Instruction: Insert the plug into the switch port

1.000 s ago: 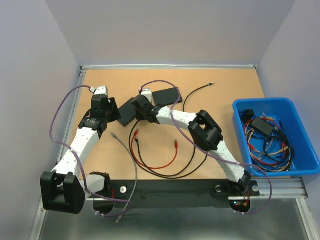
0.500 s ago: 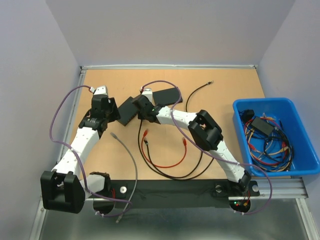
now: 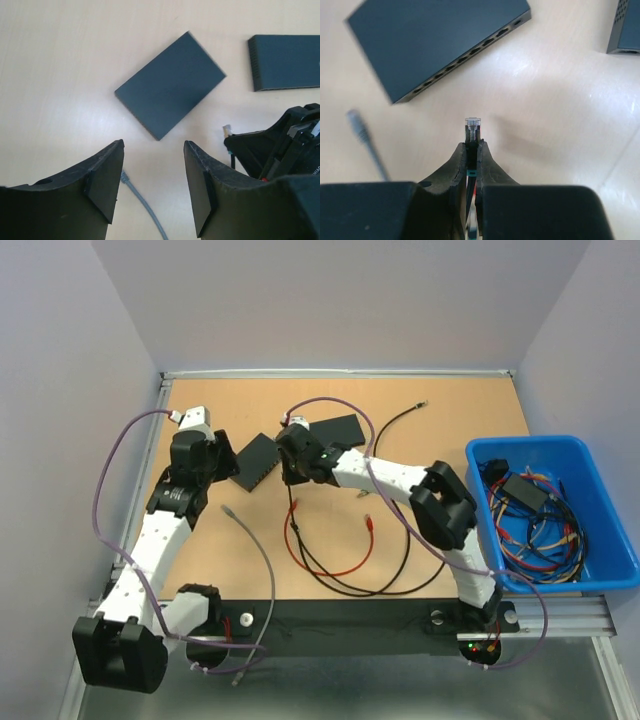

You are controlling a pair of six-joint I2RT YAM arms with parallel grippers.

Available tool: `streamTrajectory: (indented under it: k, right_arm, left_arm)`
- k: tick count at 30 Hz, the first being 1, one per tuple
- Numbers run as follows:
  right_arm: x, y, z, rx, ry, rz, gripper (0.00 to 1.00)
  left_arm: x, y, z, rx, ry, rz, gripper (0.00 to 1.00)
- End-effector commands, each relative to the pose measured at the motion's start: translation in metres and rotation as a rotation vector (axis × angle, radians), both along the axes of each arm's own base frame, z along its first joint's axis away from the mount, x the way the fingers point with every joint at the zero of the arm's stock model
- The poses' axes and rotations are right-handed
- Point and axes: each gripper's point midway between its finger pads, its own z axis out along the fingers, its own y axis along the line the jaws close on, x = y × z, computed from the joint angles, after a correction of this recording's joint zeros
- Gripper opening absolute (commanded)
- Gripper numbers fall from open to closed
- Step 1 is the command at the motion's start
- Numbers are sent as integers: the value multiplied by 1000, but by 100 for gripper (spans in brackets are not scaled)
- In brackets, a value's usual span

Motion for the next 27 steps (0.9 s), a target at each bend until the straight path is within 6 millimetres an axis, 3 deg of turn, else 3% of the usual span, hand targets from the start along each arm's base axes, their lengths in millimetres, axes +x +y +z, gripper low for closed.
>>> streamTrajectory:
  k: [1, 5, 12, 17, 22, 27]
  right_arm:
    - [-26, 20, 90, 195, -83, 178, 0]
    - [-55, 17, 124, 315, -109, 295, 1]
    - [-98, 3, 150, 453, -137, 426, 1]
    - [-104, 1, 165, 504, -182, 445, 1]
    - [-108, 5, 164, 518, -161, 466, 0]
    - [-106, 3, 171, 540, -177, 438, 0]
  left_arm:
    - [-2, -42, 39, -146, -133, -201, 63]
    - [-17, -76, 37, -309, -121, -341, 63]
    - [-42, -109, 40, -577, -141, -393, 63]
    - [-47, -119, 34, -669, -118, -374, 63]
    - [-46, -133, 44, -720, -151, -384, 68]
    - [-40, -140, 29, -708, -96, -348, 68]
